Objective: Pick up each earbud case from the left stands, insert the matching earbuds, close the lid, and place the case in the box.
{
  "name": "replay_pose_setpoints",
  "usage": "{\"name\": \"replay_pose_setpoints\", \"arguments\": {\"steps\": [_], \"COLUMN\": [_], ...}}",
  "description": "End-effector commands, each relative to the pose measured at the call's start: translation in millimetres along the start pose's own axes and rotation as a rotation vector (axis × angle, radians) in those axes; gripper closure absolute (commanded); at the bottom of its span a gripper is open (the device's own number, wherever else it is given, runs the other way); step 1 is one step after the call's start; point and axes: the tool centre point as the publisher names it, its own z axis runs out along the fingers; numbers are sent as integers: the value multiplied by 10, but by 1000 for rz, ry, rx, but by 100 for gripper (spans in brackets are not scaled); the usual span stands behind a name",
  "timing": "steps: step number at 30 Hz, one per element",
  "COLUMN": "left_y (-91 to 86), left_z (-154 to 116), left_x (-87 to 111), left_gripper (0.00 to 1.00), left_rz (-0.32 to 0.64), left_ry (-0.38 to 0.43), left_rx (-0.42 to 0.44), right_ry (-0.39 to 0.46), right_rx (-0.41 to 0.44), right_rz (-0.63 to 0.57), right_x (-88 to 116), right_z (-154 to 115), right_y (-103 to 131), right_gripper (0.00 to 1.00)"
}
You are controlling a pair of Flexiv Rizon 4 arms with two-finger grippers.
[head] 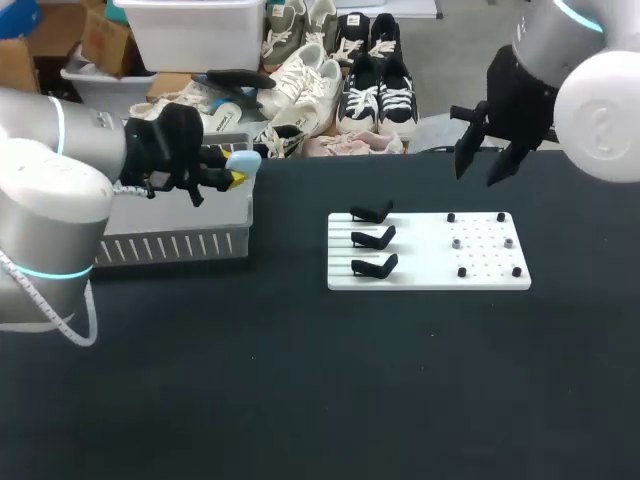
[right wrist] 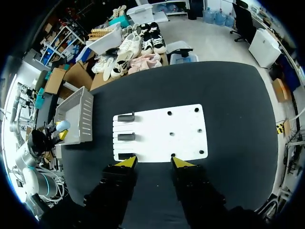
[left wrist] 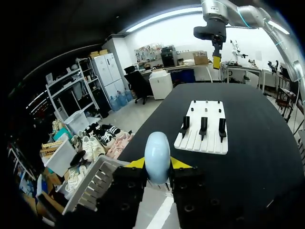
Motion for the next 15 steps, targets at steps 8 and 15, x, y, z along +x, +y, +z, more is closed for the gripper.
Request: {"name": "replay_pose_setpoints", "arguments": {"steps": [8,15], "left_y": [330,489], "left_z": [16,190], "left_x": [580,833], "left_gripper": [100,100], "left_rz": [-69,-138], "left_ry": [132,185], "left_rx": [51,95], "right_ry": [-64,-62], "right_rx": [30,47], "right_rz": [61,88], "right_x": [244,319], "right_z": [-9,-23], "right_y": [-10,-14], "right_gripper": [58,57]}}
